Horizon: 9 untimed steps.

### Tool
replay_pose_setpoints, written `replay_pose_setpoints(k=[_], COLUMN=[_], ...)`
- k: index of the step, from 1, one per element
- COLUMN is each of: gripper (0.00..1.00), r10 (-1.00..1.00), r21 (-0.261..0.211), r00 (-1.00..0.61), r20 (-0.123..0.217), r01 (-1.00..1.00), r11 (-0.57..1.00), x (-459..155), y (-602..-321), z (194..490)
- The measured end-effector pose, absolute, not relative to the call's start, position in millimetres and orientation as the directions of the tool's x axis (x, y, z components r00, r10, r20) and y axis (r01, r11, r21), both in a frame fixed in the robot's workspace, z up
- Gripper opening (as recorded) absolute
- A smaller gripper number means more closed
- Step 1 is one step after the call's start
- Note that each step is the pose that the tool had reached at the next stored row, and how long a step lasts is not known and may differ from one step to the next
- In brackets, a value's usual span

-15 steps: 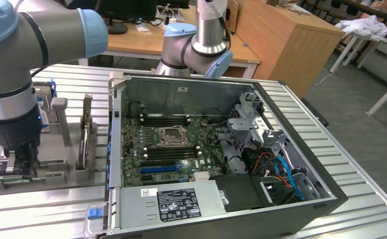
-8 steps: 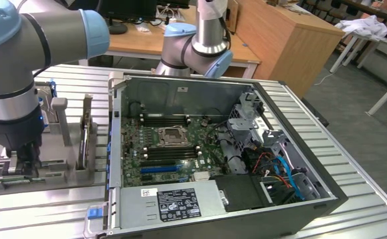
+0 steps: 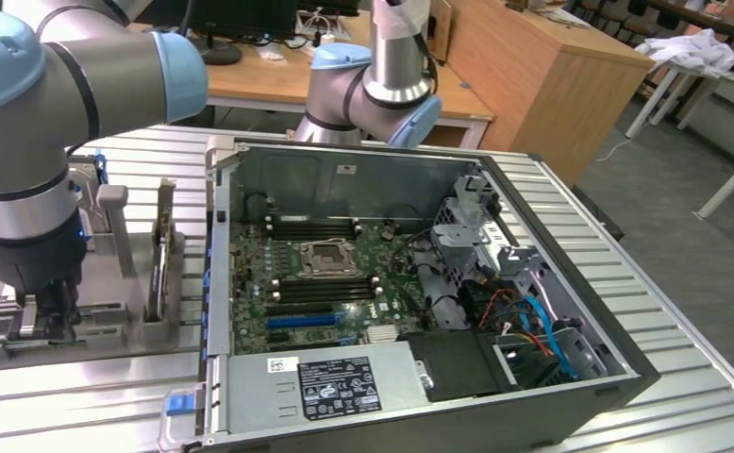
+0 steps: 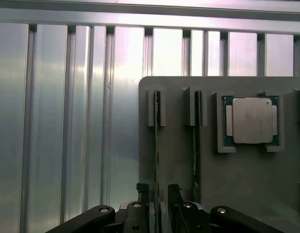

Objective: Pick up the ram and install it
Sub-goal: 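Pick up the ram and move it above insertion slot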

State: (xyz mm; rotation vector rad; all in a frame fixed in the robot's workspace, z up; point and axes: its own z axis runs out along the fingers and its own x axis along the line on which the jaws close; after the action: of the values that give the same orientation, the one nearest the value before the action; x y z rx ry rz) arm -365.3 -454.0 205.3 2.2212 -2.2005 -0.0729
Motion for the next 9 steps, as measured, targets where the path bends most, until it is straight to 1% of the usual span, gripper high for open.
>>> replay_pose_setpoints(k=[9], gripper=[0.30], r10=[-1.000], r21=[0.043], r00=[0.009], r20=[-0.023], r01=[-0.999], r11=[-0.010], x=[-365.3], y=[-454.0], z=[200.5])
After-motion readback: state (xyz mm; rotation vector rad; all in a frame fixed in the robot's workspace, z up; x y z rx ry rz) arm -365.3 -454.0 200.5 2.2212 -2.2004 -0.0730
